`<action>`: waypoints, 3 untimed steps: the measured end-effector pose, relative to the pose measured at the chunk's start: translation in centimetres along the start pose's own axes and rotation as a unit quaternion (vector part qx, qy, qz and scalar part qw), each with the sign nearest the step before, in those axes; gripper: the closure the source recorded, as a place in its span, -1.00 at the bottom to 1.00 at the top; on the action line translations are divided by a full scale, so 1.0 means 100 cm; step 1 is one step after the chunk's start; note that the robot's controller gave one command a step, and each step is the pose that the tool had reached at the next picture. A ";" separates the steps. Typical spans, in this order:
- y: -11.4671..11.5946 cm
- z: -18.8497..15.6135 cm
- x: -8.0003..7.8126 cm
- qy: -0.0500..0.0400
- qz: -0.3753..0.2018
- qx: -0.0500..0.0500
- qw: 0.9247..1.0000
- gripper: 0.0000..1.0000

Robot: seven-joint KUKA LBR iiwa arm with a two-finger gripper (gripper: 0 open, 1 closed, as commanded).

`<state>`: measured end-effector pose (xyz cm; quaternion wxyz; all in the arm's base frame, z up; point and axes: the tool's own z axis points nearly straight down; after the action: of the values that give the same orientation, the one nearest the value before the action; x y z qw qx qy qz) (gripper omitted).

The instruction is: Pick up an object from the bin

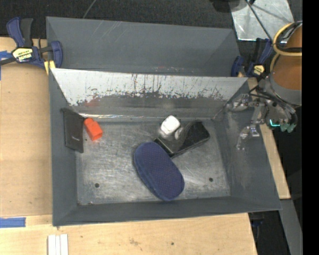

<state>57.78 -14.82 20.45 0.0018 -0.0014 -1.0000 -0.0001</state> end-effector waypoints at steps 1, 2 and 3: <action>0.095 0.131 -0.028 -0.007 -0.207 0.002 0.978 -1.00; 0.095 0.102 -0.027 -0.006 -0.226 0.001 0.974 -1.00; 0.098 0.104 -0.026 -0.004 -0.237 0.001 0.971 -1.00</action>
Offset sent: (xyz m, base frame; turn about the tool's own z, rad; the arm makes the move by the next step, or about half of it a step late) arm 0.0246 0.0956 -0.1345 -0.4188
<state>60.33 -5.05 10.06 -0.0020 0.2360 -0.9718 0.0002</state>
